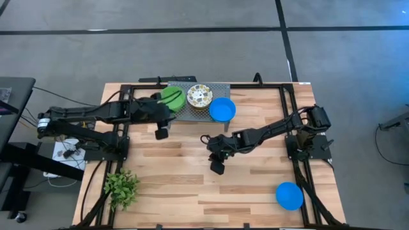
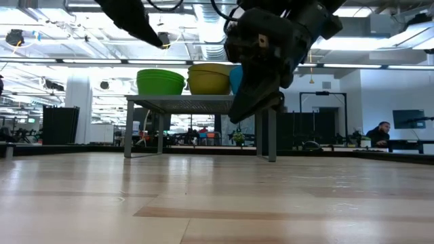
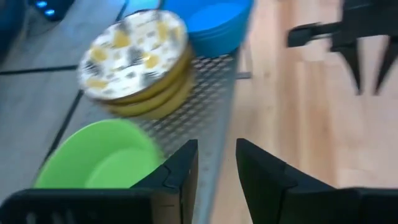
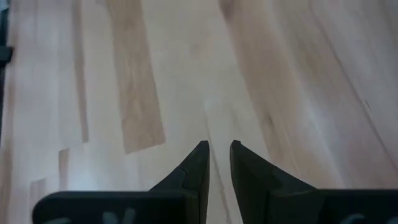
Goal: Pick & Place Mini bowls
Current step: Stack the blue bowl on top of the other blue bowls on the shelf
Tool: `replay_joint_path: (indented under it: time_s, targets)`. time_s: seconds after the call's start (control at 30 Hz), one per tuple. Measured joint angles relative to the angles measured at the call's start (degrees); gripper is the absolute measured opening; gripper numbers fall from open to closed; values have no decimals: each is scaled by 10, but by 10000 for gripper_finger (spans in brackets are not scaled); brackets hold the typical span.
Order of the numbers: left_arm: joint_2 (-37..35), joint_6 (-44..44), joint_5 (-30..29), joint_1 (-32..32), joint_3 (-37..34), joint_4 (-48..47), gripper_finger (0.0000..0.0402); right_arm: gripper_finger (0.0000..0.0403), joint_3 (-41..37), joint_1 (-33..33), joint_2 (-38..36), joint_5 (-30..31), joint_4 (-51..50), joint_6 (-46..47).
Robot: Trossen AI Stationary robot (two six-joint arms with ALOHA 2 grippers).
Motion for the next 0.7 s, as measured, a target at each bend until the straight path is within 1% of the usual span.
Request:
replay_joint_path:
  time_s: [0.1, 0.2, 0.3, 0.4, 0.5, 0.57, 0.7]
  targets:
    - [0, -2, 28, -27, 0, -1, 108, 51, 0, 0, 0, -1, 20, -36]
    - [0, -19, 52, -57, 0, -1, 107, 50, 0, 0, 0, -1, 49, -38]
    - [0, -56, 54, -90, 0, -3, 107, 46, 0, 0, 0, -3, 76, -23]
    - [-1, -86, 54, -127, -4, -3, 107, 43, 0, 1, 0, -15, 78, -20]
    - [-1, -127, 54, -163, -30, -3, 107, 48, 0, 6, 0, -22, 71, -20]
    - [0, -163, 53, -186, -54, 4, 107, 55, 0, 9, 0, -46, 62, -27]
    - [0, -207, 53, -230, -108, 72, 107, 72, 0, 18, 0, -54, 52, -29]
